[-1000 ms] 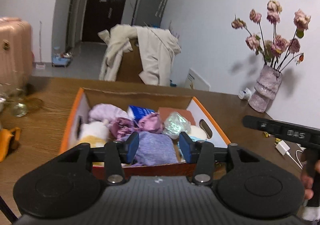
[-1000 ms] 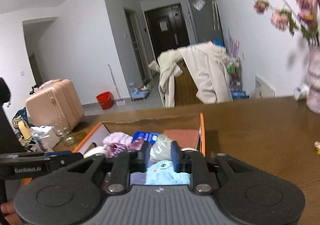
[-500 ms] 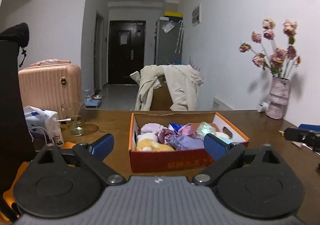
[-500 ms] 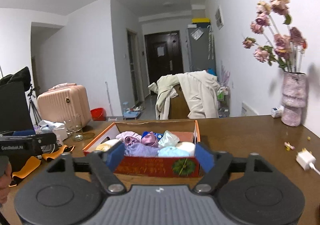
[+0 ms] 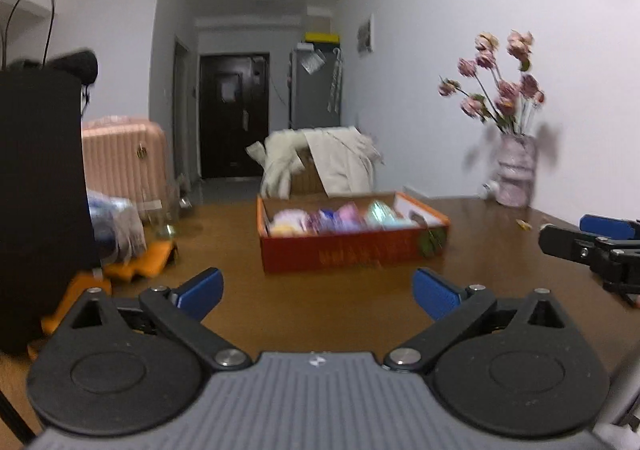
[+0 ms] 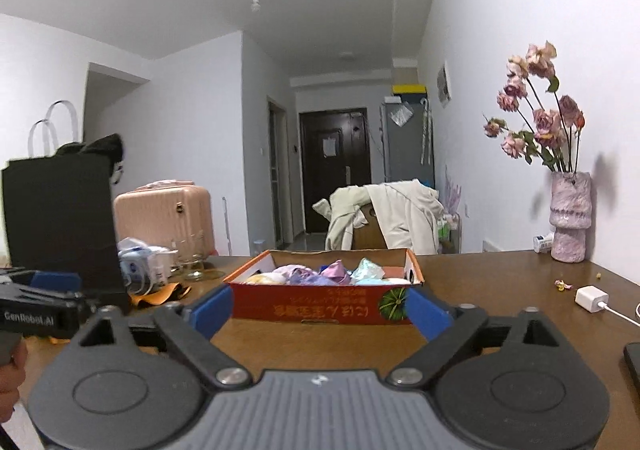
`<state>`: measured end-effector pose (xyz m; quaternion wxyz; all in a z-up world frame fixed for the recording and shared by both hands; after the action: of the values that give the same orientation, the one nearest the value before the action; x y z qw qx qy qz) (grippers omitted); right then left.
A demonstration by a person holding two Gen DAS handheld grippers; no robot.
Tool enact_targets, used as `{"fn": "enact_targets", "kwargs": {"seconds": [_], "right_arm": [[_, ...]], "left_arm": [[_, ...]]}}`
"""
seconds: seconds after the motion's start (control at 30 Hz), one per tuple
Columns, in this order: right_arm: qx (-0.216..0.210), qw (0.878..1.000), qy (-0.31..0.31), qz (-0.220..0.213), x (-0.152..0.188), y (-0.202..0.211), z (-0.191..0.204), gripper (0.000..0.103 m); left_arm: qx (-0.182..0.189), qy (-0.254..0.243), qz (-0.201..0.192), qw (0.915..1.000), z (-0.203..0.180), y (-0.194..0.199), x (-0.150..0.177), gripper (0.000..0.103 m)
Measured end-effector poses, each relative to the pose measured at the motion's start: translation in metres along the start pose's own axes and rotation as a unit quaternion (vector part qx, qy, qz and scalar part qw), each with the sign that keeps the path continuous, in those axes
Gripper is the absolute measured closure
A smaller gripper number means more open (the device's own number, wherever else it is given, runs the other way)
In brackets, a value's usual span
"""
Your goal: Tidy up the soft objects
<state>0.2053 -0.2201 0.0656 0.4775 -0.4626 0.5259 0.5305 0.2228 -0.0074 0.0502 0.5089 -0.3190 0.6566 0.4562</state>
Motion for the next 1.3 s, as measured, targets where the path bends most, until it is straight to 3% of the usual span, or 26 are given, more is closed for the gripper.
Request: {"fn": "enact_targets", "kwargs": {"seconds": [0.2,0.4,0.6,1.3], "right_arm": [[-0.024,1.0,0.018,0.01,0.047,0.041,0.016,0.003],[-0.049,0.998,0.011,0.035,0.083,0.073,0.03,0.003],[-0.025,0.998,0.023,0.044,0.097,0.084,0.031,0.002],[-0.033,0.999,0.004,0.033,0.089,0.079,0.034,0.002]], "left_arm": [[-0.041,0.01,-0.025,0.9988,-0.013,0.046,0.05,0.0],[-0.053,0.001,-0.01,0.9986,-0.029,0.069,0.089,0.0],[-0.056,0.003,-0.017,0.9983,-0.028,0.075,0.088,0.0],[-0.067,0.008,-0.018,0.9975,-0.018,0.074,0.084,0.0]]}}
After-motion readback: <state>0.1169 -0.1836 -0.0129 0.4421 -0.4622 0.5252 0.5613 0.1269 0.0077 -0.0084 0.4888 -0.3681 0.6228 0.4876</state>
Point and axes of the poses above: each gripper's, at about its wrist camera, not at the fingertips, and y roughly against the way its jaws point, z to its left, x to its underside, the point moved 9 cm from there along -y, roughly the way its jaws point, and after that the axes turned 11 degrees about x, right-handed, at the moved point
